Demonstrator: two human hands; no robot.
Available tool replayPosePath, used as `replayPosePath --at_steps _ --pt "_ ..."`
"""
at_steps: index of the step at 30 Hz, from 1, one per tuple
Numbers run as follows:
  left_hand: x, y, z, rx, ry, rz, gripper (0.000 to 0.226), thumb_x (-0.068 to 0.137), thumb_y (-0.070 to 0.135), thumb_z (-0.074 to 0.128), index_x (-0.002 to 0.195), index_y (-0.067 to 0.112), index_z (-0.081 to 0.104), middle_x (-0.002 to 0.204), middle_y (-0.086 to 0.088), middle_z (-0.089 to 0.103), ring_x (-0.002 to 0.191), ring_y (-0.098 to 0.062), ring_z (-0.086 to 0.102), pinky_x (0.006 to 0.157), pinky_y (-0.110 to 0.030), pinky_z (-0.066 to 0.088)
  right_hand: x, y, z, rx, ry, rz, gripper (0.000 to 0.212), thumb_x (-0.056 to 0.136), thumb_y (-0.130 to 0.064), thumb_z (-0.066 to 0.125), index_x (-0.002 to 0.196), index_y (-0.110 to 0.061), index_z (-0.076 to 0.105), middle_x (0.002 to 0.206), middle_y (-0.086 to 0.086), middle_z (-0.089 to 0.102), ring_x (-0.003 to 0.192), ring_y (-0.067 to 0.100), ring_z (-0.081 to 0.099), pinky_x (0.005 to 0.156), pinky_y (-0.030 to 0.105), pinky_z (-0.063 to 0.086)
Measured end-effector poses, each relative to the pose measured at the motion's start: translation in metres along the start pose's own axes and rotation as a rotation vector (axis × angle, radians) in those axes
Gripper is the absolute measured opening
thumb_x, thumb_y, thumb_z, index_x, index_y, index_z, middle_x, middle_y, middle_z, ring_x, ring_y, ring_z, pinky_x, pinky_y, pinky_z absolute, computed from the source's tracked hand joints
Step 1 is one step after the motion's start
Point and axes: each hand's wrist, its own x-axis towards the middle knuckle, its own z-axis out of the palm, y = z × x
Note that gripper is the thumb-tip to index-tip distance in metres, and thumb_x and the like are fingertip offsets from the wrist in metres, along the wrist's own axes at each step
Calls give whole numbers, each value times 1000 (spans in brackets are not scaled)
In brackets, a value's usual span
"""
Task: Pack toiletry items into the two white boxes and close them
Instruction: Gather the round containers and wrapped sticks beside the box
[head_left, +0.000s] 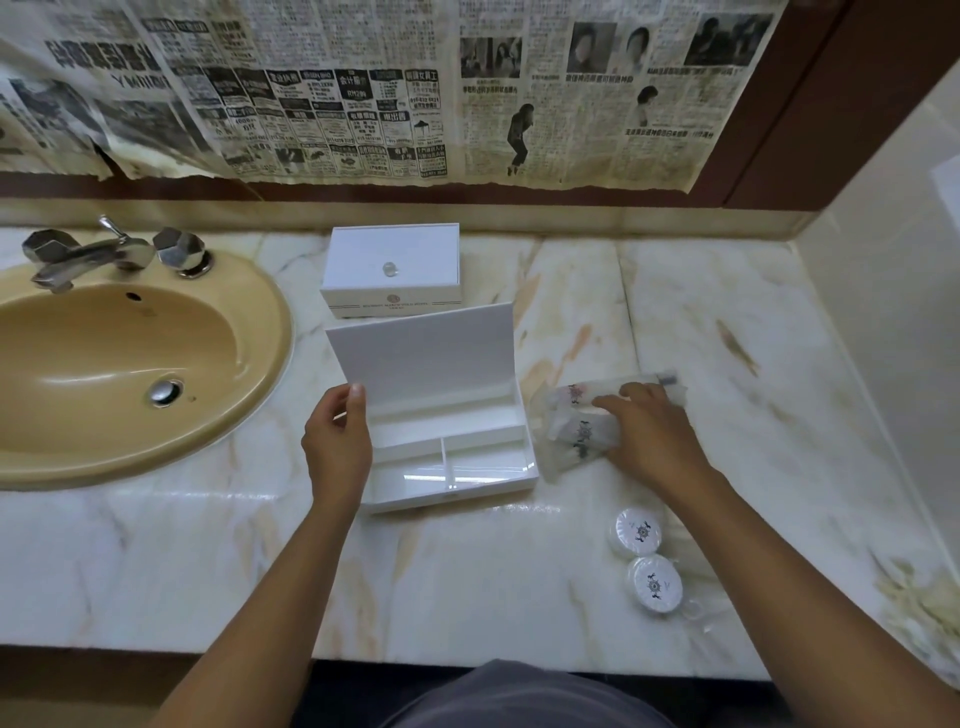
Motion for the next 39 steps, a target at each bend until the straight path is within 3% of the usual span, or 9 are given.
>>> replayPosePath --at_steps 3,5,8,11,15,19,22,33,39 --pt "-1 0 0 1 1 3 29 101 35 49 109 13 67 105 1 68 96 -14 62 74 -11 40 -12 -6 -16 15 64 3 56 79 -20 68 132 -27 51 131 3 46 126 24 36 93 36 35" --pt "0 0 0 0 9 -6 29 101 35 50 108 13 67 104 1 69 95 -15 62 74 -12 40 -22 -15 -27 29 79 11 44 79 -23 67 122 -24 56 121 2 50 118 24 41 88 36 38" --pt "1 -2 1 -1 4 -8 30 101 37 50 108 13 67 104 -1 69 96 -17 63 78 -19 42 -37 -26 -36 -3 -130 55 26 82 -32 65 106 -24 58 110 -2 56 107 21 52 81 32 42" --pt "1 -2 1 5 6 -4 31 101 37 49 108 13 67 105 -1 69 98 -17 62 80 -23 43 -47 -31 -30 -97 -375 44 40 77 -42 70 110 -24 55 113 -4 59 104 20 57 83 31 45" --pt "0 -1 1 9 6 -4 31 101 36 49 109 12 66 107 -2 69 100 -17 62 81 -21 41 -54 -30 -11 -164 -492 29 54 74 -39 73 119 -22 49 120 -1 54 108 21 56 77 29 42" --pt "0 0 1 17 8 -3 32 101 36 49 110 12 66 107 -2 68 100 -16 61 81 -20 40 -56 -30 4 -185 -454 17 49 79 -18 64 122 -20 41 120 4 48 106 25 55 70 28 35" --pt "-1 1 1 22 9 -3 32 101 36 49 111 12 66 108 -2 68 101 -16 61 82 -21 41 -58 -30 10 -171 -434 8 39 79 -12 60 112 -19 41 112 4 47 99 25 55 67 29 36" --pt "-2 1 2 -8 9 -20 32 101 38 49 111 13 67 107 0 68 101 -17 62 85 -24 44 -45 -56 16 -2 -209 -115 38 82 -8 55 118 -13 47 121 6 47 110 25 46 71 25 29" --pt "-2 3 1 4 11 -18 32 101 39 48 112 15 66 107 2 67 102 -15 60 87 -25 43 -52 -55 4 -15 -118 -106 54 80 -16 60 129 -20 39 124 3 43 109 24 45 69 29 33"
